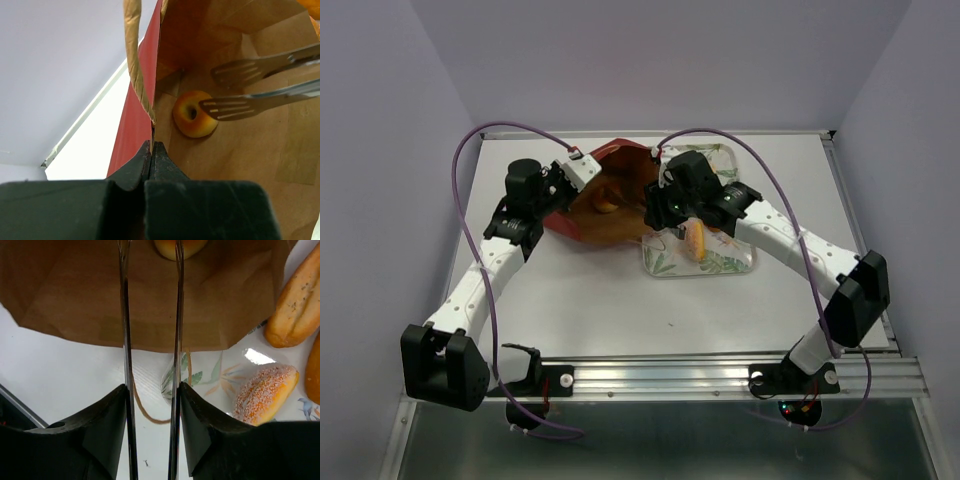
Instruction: Take the fake bread out of the paper bag
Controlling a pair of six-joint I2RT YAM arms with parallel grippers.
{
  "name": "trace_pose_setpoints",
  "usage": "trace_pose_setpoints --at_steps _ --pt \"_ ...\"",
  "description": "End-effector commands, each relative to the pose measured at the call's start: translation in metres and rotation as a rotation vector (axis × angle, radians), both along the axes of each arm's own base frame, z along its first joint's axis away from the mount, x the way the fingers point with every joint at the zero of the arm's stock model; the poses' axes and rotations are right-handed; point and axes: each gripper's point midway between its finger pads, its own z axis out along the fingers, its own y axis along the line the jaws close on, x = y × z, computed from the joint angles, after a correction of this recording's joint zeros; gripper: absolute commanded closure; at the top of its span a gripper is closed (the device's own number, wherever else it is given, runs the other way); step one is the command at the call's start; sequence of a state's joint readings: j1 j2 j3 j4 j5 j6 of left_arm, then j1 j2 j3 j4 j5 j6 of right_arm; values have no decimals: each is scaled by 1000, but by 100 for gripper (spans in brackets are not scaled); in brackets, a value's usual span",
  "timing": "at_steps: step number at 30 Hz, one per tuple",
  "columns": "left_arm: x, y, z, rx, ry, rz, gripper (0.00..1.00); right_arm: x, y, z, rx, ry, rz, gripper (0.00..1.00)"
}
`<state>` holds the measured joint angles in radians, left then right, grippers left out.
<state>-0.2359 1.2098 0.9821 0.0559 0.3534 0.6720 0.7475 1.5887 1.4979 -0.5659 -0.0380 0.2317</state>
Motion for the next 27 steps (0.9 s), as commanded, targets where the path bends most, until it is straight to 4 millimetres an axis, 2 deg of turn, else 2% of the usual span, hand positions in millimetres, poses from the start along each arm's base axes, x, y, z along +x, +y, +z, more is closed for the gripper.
trace_pose_setpoints --at_steps 1,3,7,16,17,24,27 --pt "-3 -5 34 -29 -105 -21 100 27 29 18 89 -76 -1 50" --pt "-3 -5 34 -28 -106 -21 100 31 31 15 87 -71 -15 50" --pt "-4 -6 32 -30 -100 -30 100 52 35 -4 52 -75 -78 49" --pt "-6 -8 26 -28 -81 -43 100 84 41 -9 28 -120 -166 49" --pt "-7 -8 24 -30 -76 -44 100 89 41 -14 13 -122 -185 49" --pt "-7 -9 22 -33 -69 -46 100 93 40 -36 -18 -94 -206 48" --pt "-6 -9 24 -34 -72 -48 100 93 39 -39 -24 -92 -216 48"
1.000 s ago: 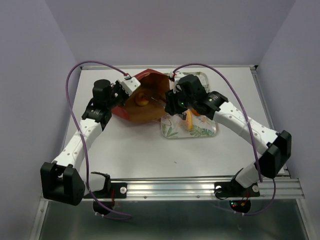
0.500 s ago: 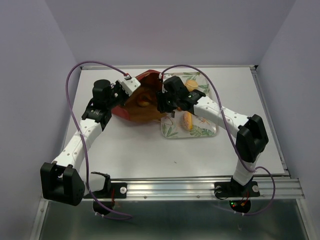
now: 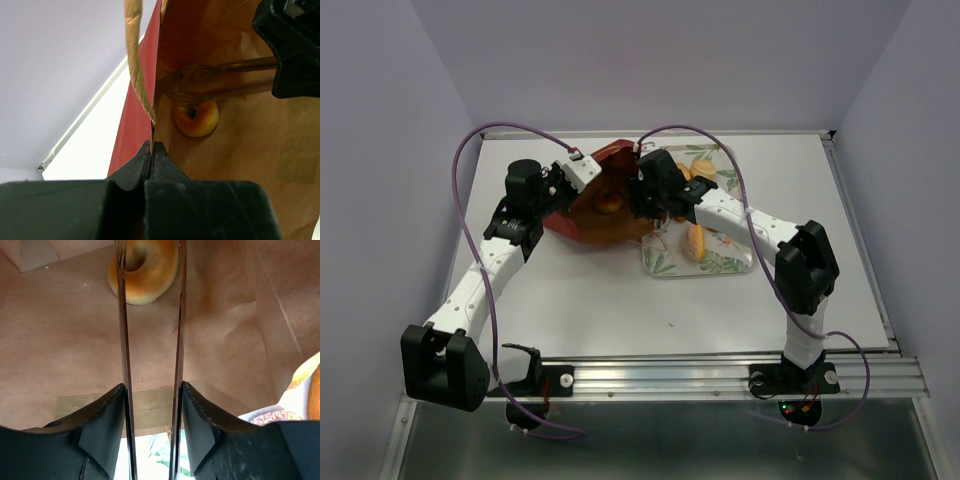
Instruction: Take the fake bread out of the paper bag
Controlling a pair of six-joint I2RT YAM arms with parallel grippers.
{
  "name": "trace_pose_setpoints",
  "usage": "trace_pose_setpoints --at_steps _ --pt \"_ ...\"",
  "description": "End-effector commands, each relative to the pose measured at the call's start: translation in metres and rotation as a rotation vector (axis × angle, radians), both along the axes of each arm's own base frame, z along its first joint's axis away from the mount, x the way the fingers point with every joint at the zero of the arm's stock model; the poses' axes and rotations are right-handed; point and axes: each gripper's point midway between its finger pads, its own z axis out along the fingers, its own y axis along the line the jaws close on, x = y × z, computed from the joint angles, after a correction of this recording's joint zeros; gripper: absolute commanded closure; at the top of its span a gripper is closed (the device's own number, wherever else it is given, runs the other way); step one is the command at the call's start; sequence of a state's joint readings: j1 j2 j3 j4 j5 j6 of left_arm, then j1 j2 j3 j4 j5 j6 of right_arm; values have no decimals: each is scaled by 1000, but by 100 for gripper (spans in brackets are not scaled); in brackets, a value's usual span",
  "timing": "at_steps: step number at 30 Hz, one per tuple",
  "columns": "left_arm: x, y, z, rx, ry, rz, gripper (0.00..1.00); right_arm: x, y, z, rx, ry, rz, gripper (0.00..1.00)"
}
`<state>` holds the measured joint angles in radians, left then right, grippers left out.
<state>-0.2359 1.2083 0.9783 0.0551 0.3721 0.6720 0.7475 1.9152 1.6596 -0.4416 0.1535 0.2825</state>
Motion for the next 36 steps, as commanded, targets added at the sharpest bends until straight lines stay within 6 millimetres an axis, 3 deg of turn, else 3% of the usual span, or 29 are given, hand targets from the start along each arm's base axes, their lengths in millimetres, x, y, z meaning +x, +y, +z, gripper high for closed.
trace_pose_setpoints --at_steps 1,15,36 --pt "-4 -6 24 -29 -75 -30 100 11 7 23 56 -64 -31 48" --pt "-4 -9 24 -27 -79 -38 100 11 8 17 52 -53 -34 46" --pt "-8 -14 21 -38 -70 -62 100 17 17 -15 60 21 -45 46"
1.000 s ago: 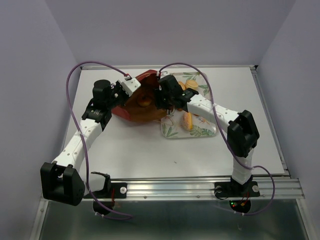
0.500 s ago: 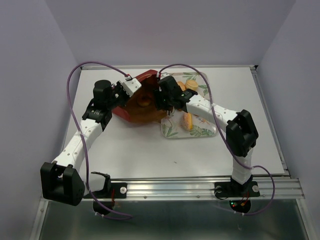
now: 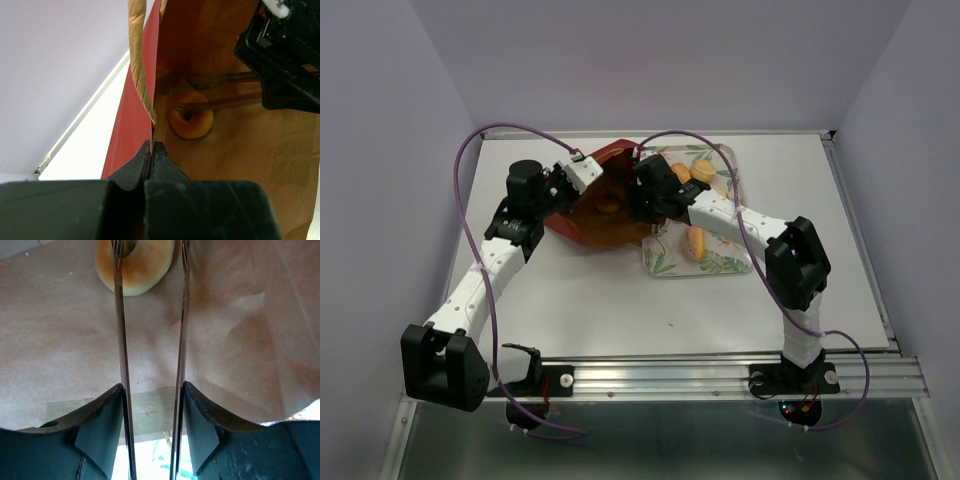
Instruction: Take the fake bread out of the paper bag
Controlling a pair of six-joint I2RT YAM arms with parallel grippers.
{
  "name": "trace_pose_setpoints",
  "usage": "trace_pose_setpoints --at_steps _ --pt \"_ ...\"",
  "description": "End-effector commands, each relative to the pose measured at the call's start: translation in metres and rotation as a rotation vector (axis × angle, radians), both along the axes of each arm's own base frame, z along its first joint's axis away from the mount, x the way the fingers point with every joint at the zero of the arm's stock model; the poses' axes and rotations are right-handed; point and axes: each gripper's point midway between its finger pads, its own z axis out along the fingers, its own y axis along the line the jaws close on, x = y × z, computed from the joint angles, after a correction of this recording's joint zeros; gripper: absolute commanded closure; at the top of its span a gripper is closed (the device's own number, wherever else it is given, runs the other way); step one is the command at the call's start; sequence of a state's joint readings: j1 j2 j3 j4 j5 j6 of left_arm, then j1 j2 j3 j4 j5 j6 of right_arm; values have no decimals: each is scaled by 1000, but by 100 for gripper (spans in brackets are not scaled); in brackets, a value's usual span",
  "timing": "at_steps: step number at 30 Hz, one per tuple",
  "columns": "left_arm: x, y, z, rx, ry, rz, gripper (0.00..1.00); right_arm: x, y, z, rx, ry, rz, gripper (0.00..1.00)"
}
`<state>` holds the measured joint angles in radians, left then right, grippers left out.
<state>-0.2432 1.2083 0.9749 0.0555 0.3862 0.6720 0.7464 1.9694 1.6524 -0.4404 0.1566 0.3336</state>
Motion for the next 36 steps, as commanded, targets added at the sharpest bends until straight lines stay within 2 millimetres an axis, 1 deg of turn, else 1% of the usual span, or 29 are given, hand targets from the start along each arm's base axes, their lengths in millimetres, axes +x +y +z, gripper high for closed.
trace_pose_setpoints --at_steps 1,8,12,13,16,19,20,22,23,26,31,36 --pt "-6 -10 22 -36 -70 -43 100 17 17 14 72 -40 -8 46" --pt "-8 -11 21 -36 -70 -50 100 18 25 12 95 -21 1 47" --pt "-8 -11 22 -33 -75 -48 100 16 25 15 101 -22 3 52" --pt "-7 -11 22 -34 -77 -49 100 15 25 16 104 -22 6 56" --pt "-6 -12 23 -34 -78 -49 100 14 25 19 109 -23 9 62" --pt "-6 -12 25 -36 -83 -47 100 12 25 22 117 -24 15 74" --pt "-5 -11 25 -35 -86 -46 100 12 25 21 116 -21 16 79" --pt "-5 -11 26 -34 -88 -45 100 12 25 23 118 -25 15 86" --pt "-4 -11 26 -34 -90 -44 100 13 25 24 116 -30 17 92" --pt "-4 -11 27 -34 -93 -42 100 12 25 28 122 -35 21 99" --pt "-5 -9 25 -28 -95 -36 100 14 25 43 133 -75 37 99" --pt "-4 -8 24 -25 -98 -31 100 15 28 64 165 -109 46 99"
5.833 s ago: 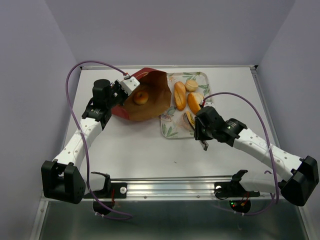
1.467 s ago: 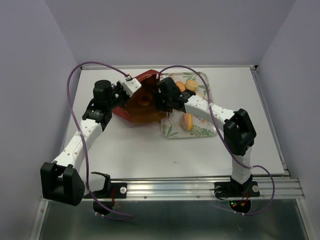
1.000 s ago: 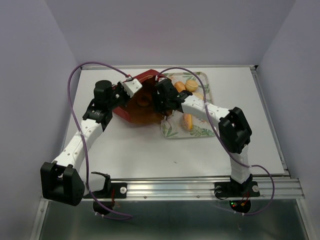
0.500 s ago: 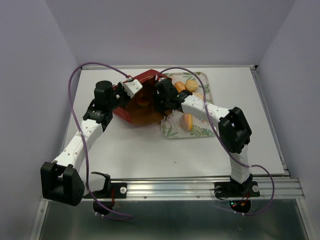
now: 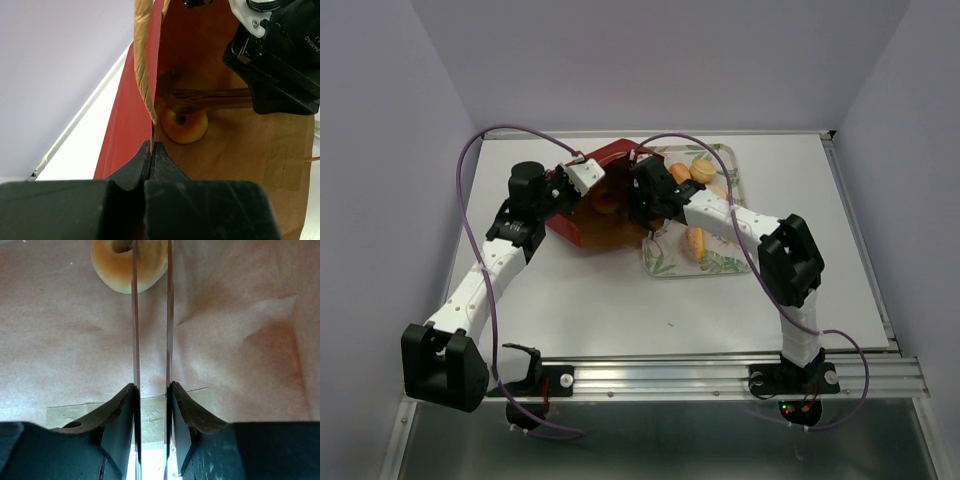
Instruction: Take the fake bread out of the paper bag
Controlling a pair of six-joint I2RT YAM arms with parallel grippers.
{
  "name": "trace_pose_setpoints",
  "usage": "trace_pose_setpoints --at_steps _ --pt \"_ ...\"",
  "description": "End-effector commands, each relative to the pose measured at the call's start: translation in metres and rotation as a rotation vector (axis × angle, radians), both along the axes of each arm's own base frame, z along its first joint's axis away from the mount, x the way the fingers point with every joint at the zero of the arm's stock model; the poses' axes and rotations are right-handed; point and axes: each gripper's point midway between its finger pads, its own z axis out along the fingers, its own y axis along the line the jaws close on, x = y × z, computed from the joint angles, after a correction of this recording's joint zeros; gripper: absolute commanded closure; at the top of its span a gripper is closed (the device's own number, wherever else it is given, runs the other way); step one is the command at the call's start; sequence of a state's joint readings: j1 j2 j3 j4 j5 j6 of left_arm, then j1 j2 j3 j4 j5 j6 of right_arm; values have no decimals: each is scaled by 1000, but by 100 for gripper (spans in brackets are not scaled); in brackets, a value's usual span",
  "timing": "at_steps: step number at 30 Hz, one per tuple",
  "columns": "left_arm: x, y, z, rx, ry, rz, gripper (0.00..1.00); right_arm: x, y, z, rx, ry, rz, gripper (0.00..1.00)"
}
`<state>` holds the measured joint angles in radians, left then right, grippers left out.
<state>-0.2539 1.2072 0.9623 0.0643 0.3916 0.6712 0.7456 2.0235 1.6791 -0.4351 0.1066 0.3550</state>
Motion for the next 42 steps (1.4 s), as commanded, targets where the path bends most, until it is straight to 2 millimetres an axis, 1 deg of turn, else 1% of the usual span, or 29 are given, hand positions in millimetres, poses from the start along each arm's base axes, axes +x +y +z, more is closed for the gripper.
trace_pose_setpoints --at_steps 1,4,6,11,14,17,20,21,24,25,27,28,30,31,32,33,34,36,38,39,41,42 --pt "-2 -3 29 -23 -104 -15 100 14 16 88 159 -167 24 99" --pt "-2 -3 28 -22 -102 -14 100 14 13 103 189 -194 3 99" --pt "-2 -3 28 -22 -103 -13 100 14 10 106 192 -209 -8 99" --pt "-2 -3 28 -21 -103 -13 100 11 4 106 187 -212 -21 99" --pt "-2 -2 27 -20 -102 -13 100 11 4 112 202 -223 -26 99" --pt "-2 -1 26 -17 -100 -7 100 7 6 117 218 -218 -6 99" --pt "1 1 28 -16 -109 12 100 -5 4 121 235 -201 18 99" --pt "2 3 28 -14 -113 21 100 -10 2 128 248 -202 27 99" --pt "6 7 29 -6 -121 46 100 -25 -3 136 262 -186 60 99" --pt "7 7 30 -6 -128 50 100 -33 -9 143 271 -190 68 99" --pt "8 7 33 -6 -134 55 100 -49 -9 151 297 -171 116 99" --pt "9 7 32 -6 -134 56 100 -57 -15 161 308 -183 124 99" --pt "10 8 32 -6 -132 59 100 -64 -22 171 317 -188 122 99" --pt "11 8 33 -7 -132 63 100 -70 -28 169 301 -172 120 99" --pt "12 9 33 -9 -132 71 100 -78 -35 177 299 -181 127 99" --pt "13 10 34 -10 -134 81 100 -83 -39 178 296 -176 130 99" --pt "16 14 35 -13 -136 105 100 -92 -48 182 285 -169 129 99" --pt "18 16 38 -17 -140 125 100 -104 -60 185 269 -161 128 99" --pt "21 20 41 -18 -150 152 100 -111 -71 191 260 -167 111 99" --pt "23 21 43 -23 -155 161 100 -117 -83 196 245 -174 94 99" --pt "26 25 44 -27 -153 191 100 -125 -92 201 227 -183 103 99" --pt "27 26 45 -35 -154 202 100 -131 -98 207 231 -196 110 99"
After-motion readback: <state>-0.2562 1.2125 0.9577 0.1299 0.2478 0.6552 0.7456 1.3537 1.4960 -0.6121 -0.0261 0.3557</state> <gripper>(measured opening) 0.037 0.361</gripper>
